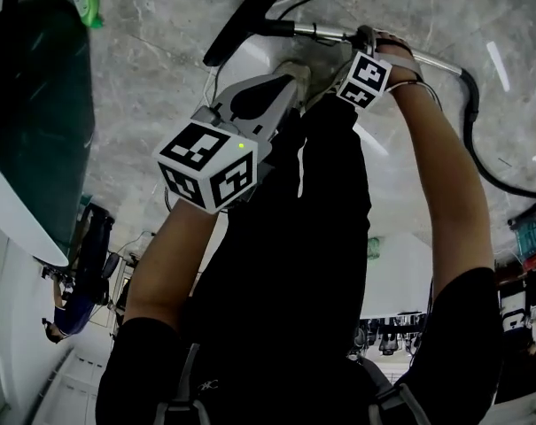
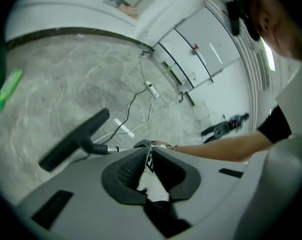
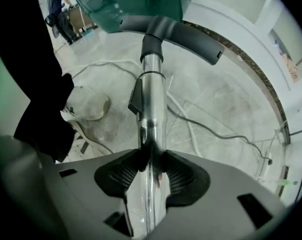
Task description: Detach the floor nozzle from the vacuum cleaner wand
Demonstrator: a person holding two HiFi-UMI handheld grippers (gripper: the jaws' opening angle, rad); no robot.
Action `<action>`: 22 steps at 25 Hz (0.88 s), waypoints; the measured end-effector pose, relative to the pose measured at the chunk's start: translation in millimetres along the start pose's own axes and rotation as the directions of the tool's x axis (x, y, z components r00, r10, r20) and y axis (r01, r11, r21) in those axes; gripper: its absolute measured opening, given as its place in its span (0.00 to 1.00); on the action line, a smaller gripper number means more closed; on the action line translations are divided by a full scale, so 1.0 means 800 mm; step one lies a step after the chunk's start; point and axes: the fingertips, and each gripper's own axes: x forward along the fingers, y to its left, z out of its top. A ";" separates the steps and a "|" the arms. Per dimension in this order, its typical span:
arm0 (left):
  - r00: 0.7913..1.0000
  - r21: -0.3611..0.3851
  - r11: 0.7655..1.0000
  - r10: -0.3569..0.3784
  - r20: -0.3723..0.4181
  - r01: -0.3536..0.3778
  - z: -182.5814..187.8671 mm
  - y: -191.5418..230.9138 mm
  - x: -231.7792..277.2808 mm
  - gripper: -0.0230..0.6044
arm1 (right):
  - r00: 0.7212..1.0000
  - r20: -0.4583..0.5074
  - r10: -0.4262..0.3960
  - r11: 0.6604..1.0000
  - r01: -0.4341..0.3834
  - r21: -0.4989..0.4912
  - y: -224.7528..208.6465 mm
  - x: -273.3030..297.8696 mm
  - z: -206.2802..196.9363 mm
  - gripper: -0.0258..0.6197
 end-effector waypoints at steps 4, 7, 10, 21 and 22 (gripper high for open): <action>0.996 -0.369 0.929 0.007 0.084 0.024 -0.015 -0.003 0.007 0.46 | 0.995 0.100 -0.030 0.998 0.025 0.051 -0.038 -0.093 0.006 0.33; 0.978 -0.397 0.918 0.078 0.195 0.006 0.011 -0.008 0.000 0.48 | 0.983 0.174 -0.062 0.998 0.056 0.038 -0.055 -0.157 0.010 0.33; 0.930 -0.449 0.894 0.155 0.333 0.012 0.036 -0.012 -0.009 0.48 | 0.971 0.228 -0.073 0.997 0.070 0.022 -0.056 -0.210 0.014 0.33; 0.813 -0.546 0.835 0.268 0.517 0.072 0.096 -0.043 -0.018 0.38 | 0.947 0.319 -0.042 0.998 0.026 0.055 -0.036 -0.316 -0.001 0.33; 0.819 -0.536 0.840 0.244 0.520 0.090 0.096 -0.051 -0.018 0.28 | 0.947 0.321 -0.022 0.998 0.001 0.064 -0.030 -0.321 -0.004 0.33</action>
